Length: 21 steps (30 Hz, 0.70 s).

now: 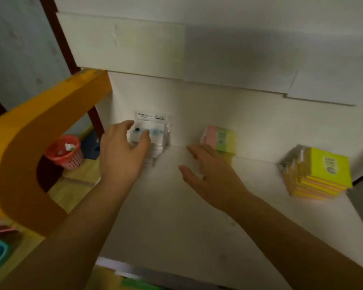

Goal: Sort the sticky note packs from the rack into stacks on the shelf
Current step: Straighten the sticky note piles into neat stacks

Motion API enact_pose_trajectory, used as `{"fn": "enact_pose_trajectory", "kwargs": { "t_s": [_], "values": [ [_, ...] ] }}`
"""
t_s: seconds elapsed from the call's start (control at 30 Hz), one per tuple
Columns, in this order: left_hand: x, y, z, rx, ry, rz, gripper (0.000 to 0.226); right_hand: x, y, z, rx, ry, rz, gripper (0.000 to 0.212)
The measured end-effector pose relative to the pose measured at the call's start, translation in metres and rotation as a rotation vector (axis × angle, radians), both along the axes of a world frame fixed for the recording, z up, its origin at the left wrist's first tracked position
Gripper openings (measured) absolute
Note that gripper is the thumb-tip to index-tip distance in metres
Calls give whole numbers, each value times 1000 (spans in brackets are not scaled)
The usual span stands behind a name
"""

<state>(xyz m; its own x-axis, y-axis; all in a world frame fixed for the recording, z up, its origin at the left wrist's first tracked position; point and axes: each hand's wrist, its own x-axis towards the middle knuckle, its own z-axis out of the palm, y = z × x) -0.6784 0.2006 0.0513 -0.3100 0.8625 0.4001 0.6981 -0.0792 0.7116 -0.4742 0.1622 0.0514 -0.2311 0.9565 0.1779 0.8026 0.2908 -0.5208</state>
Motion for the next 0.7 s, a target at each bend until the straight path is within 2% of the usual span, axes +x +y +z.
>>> {"fn": "enact_pose_trajectory", "kwargs": {
  "t_s": [0.1, 0.17, 0.2, 0.27, 0.37, 0.47, 0.53, 0.63, 0.7],
  "values": [
    [-20, 29, -4, -375, -202, 8, 74, -42, 46, -8, -530, 504, -195, 51],
    [-27, 40, -11, -573, -399, -29, 89, -61, 72, -12, -691, 772, -302, 41],
    [-28, 41, -13, -628, -458, -49, 89, -68, 82, -14, -720, 821, -304, 36],
    [-28, 45, -19, -660, -505, -90, 76, -82, 94, -17, -761, 857, -266, 30],
    [-26, 51, -18, -639, -557, -110, 51, -97, 101, -15, -817, 959, -262, 32],
    [-29, 50, -11, -667, -736, -161, 29, -100, 99, -17, -797, 957, -240, 21],
    [-34, 44, -11, -713, -845, -262, 27, -94, 91, -22, -764, 909, -229, 19],
    [-33, 33, -21, -735, -949, -428, 30, -82, 70, -31, -714, 894, -183, 40],
    [-31, 21, -27, -700, -890, -538, 40, -70, 54, -35, -682, 852, -80, 37]
  ]
}}
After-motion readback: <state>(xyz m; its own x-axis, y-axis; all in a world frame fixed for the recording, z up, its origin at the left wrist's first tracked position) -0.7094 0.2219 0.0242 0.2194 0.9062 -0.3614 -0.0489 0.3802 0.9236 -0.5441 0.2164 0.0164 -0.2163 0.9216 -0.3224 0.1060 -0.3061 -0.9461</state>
